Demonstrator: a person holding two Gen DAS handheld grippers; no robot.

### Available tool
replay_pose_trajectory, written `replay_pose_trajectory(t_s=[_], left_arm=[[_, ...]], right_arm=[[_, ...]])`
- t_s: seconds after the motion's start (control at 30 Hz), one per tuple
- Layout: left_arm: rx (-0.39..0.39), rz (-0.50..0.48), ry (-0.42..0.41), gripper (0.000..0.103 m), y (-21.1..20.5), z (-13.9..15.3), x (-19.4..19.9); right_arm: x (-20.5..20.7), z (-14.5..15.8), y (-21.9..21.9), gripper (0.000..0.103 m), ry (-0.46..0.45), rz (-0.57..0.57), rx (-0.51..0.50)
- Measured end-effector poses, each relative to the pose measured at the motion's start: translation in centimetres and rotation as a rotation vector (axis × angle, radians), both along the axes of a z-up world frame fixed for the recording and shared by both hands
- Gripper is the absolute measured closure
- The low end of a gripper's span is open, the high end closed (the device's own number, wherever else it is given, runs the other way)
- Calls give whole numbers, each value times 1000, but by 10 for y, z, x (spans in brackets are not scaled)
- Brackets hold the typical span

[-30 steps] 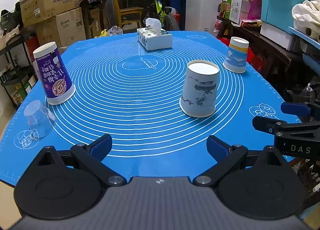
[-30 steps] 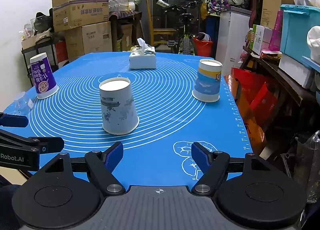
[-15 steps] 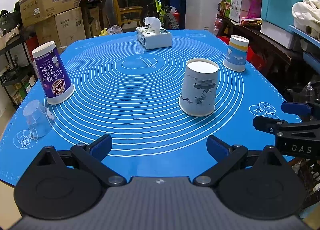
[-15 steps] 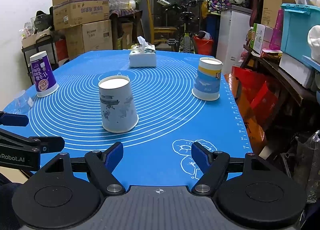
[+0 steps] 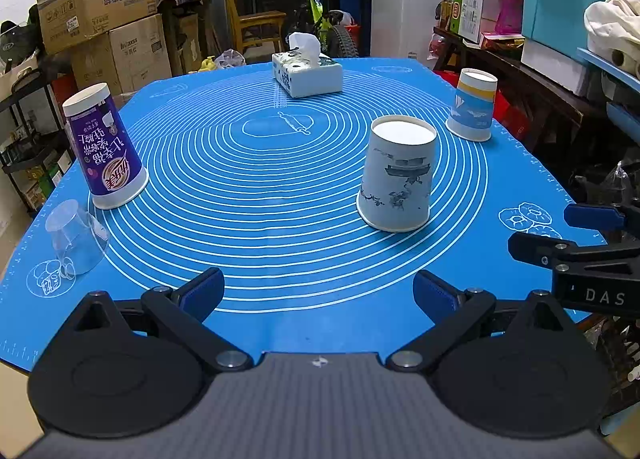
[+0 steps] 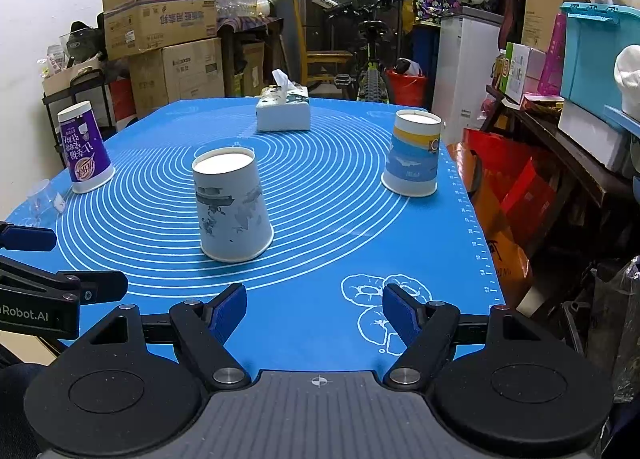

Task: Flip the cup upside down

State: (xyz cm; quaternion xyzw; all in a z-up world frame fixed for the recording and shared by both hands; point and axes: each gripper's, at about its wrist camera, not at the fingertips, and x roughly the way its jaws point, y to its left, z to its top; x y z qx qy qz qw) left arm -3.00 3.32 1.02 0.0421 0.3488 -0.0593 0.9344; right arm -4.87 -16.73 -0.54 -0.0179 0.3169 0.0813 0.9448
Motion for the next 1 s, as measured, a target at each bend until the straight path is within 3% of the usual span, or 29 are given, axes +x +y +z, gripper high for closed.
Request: replay_pose_trajectory(t_s=[1.0], left_arm=[[1, -1, 1, 3, -1, 0, 0]], right_arm=[[-1, -3, -4, 24, 12, -4, 4]])
